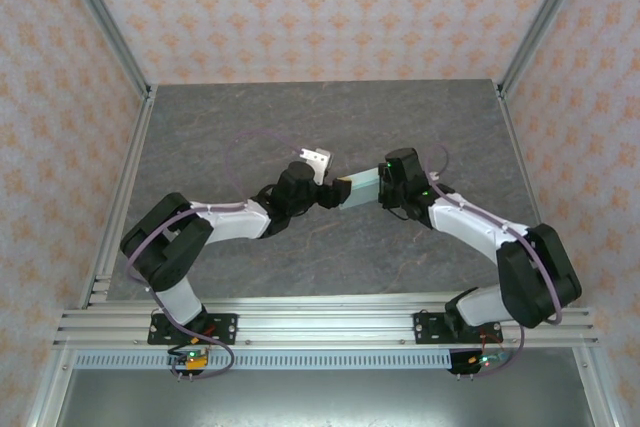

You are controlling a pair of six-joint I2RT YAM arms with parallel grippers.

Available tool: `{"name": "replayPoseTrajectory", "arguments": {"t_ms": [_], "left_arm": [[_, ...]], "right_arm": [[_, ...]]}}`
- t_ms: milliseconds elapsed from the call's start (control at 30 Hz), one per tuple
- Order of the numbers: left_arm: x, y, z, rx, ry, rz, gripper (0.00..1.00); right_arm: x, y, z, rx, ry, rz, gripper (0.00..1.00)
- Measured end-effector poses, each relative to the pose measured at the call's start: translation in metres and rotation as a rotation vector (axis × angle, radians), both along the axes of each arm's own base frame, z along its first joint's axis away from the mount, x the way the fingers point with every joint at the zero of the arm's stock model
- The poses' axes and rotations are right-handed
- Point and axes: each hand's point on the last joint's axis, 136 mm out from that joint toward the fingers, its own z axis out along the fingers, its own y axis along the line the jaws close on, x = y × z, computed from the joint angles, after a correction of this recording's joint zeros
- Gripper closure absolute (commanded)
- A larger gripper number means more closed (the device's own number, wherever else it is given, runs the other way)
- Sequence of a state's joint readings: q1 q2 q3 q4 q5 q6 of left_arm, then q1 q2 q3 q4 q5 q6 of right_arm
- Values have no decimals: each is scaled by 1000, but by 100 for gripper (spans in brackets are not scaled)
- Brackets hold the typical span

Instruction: Fold the paper box

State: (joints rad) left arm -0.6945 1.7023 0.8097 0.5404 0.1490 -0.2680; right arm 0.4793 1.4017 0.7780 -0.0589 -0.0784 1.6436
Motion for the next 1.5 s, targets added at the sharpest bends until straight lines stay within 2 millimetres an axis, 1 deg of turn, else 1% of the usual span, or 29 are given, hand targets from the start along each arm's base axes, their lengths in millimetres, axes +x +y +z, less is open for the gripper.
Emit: {"name": "replayPoseTrajectory", "arguments": {"t_ms": [100, 167, 233, 267, 333, 367, 467, 533, 567, 600, 633, 700, 767, 800, 867, 933, 1000, 1100, 1167, 1233, 1300, 1333, 1400, 1433, 1500], "left_arm": [[1, 0, 0, 16, -28, 2, 30], [3, 1, -1, 26, -39, 7, 30], [3, 0, -1, 32, -46, 6, 30], [3, 0, -1, 37, -52, 7, 30], [3, 1, -1, 47, -60, 10, 31], [3, 1, -1, 50, -62, 11, 31], [4, 2, -1, 52, -63, 15, 31], [4, 2, -1, 52, -64, 17, 31], [4, 2, -1, 52, -64, 17, 31], [4, 2, -1, 52, -64, 17, 31], [4, 2, -1, 52, -64, 17, 31], [4, 2, -1, 53, -64, 17, 31], [5, 3, -2, 58, -65, 24, 31], [6, 3, -3, 65, -63, 27, 31], [7, 3, -5, 68, -63, 32, 31], [8, 4, -5, 72, -66, 35, 31], [8, 4, -5, 73, -67, 39, 30], [9, 5, -5, 74, -68, 41, 30], [9, 4, -5, 74, -68, 41, 30], [10, 5, -4, 76, -71, 46, 31], [11, 5, -5, 77, -72, 50, 31], [11, 5, -5, 78, -72, 51, 30], [12, 5, -4, 78, -73, 53, 30], [12, 5, -5, 79, -73, 54, 30], [12, 5, -5, 82, -75, 52, 30]], "right_arm": [[4, 0, 0, 9, 7, 14, 49], [6, -4, 1, 6, 21, 31, 41], [9, -17, 4, -35, 36, 41, 36], [12, -25, 9, -58, 37, 46, 34], [18, -38, 27, -94, 15, 53, 32], [21, -42, 41, -108, -11, 61, 32], [23, -45, 80, -117, -106, 88, 32], [20, -43, 89, -107, -131, 109, 31], [19, -41, 87, -98, -133, 121, 31], [17, -39, 80, -92, -123, 131, 31], [15, -36, 67, -86, -100, 146, 31], [6, -35, 33, -86, -22, 167, 32], [-7, -37, -5, -98, 75, 180, 32], [-9, -37, -12, -98, 85, 182, 32], [-5, -38, -8, -99, 68, 185, 31], [-7, -40, -8, -102, 79, 192, 31], [-8, -42, -5, -113, 92, 198, 31], [-3, -43, 10, -122, 91, 205, 30], [5, -40, 25, -117, 58, 212, 30], [9, -37, 32, -109, 37, 218, 29], [8, -36, 26, -102, 44, 221, 30], [5, -36, 18, -98, 57, 221, 30], [-6, -38, -8, -94, 116, 214, 30], [-7, -37, -13, -82, 114, 212, 30], [-5, -37, -10, -74, 99, 205, 28]]}}
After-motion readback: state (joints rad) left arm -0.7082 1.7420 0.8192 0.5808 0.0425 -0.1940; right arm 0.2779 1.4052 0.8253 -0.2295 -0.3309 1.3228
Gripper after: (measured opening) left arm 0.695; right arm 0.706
